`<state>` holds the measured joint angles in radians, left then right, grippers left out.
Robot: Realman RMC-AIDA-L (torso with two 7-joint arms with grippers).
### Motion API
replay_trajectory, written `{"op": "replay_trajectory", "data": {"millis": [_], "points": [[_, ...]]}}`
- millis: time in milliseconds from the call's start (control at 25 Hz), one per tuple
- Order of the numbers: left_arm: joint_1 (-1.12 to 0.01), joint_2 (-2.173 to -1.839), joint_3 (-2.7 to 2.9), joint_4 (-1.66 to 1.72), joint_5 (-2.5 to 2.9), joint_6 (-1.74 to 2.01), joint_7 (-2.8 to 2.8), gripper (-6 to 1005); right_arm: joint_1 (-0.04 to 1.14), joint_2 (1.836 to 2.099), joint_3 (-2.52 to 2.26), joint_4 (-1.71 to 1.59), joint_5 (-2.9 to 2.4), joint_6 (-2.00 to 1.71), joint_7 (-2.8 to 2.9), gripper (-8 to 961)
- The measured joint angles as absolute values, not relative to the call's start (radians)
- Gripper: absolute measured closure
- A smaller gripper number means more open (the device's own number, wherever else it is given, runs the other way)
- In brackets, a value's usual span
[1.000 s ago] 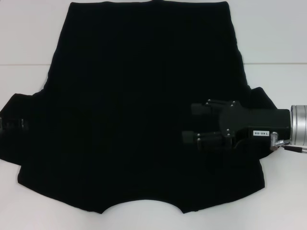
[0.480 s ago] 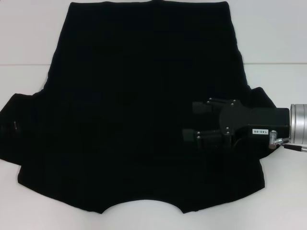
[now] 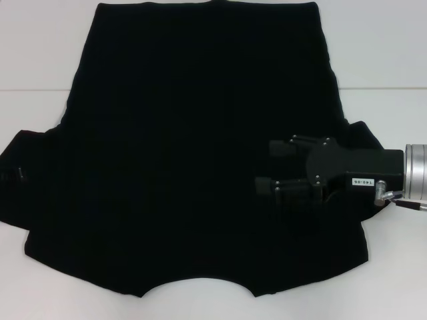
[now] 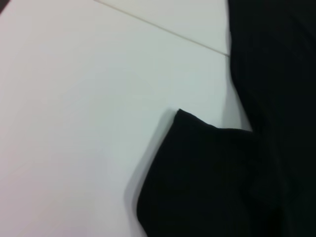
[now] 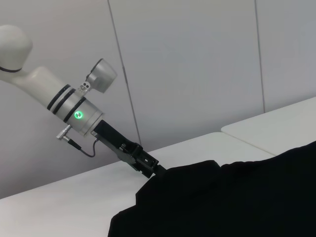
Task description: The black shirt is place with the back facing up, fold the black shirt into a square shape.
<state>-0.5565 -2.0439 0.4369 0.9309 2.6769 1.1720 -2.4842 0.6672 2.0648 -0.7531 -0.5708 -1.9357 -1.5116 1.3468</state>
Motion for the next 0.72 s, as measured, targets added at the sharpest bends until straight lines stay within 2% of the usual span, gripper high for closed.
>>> {"op": "replay_trajectory", "data": {"millis": [720], "points": [[-0.555,-2.045,0.437,0.908,2.677,1.149,-2.478,105,0.667,2.066,-0.753,-0.571,-1.933,-1.498,1.347,12]]}}
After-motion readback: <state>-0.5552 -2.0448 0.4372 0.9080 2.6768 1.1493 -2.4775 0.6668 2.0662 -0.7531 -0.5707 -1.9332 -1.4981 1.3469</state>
